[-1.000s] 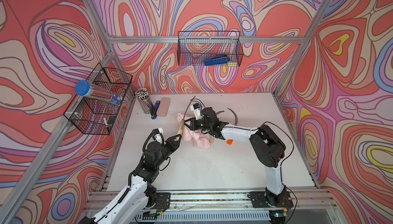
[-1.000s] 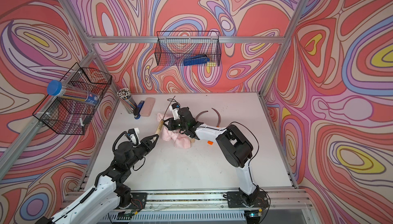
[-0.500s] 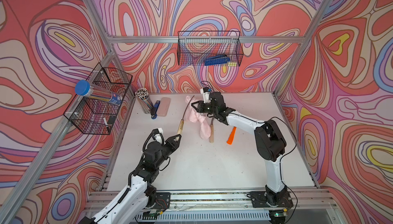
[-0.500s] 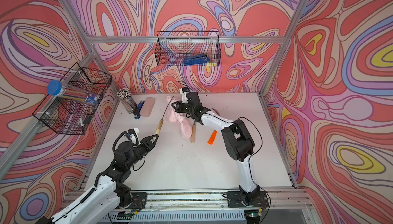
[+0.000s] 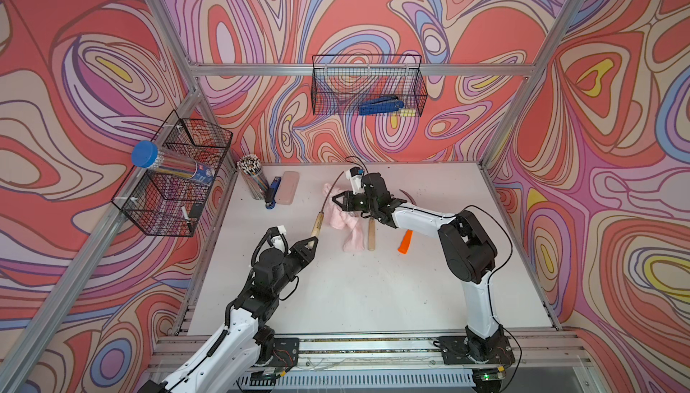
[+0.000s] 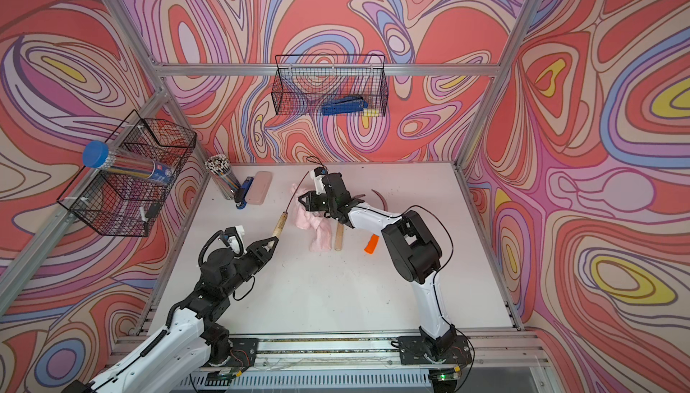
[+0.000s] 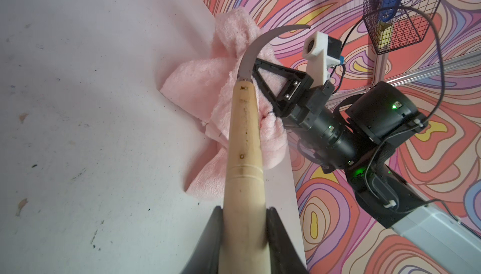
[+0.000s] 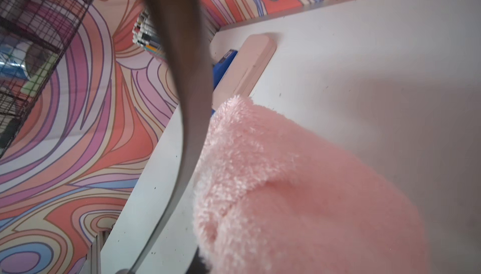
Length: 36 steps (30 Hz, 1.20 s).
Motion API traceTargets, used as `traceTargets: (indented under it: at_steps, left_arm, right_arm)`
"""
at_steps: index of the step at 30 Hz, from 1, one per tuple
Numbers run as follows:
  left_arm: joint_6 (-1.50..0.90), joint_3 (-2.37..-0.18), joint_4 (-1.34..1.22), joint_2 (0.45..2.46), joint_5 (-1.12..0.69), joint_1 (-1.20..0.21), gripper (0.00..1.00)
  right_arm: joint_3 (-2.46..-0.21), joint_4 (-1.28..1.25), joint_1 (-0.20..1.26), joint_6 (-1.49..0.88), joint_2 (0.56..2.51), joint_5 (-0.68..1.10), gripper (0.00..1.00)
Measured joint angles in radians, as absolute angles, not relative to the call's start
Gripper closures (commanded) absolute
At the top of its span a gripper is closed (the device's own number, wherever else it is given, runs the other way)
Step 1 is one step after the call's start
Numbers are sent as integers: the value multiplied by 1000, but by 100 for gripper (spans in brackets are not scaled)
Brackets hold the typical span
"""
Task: Wipe small sickles with rags
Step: Wipe the small sickle.
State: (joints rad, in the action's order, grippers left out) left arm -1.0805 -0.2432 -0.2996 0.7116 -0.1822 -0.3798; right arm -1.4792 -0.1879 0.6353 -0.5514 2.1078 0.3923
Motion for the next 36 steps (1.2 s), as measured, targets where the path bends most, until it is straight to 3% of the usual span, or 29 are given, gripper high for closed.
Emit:
traceTargets:
  at_steps: [7,13,36]
  left_arm:
    - [-1081,-243,-300,732,-182,-380,100]
    - [-1078,-243,-329,731,-183,-380,100]
    - [-1073,-243,-341,700,-183,-380,100]
  right_arm:
    - [-1354,-240,752,-544,2061,389,100]
    - [-1333,-226,758,-532,1996,346,100]
    - [-1722,67,641,-448,2057,241,100]
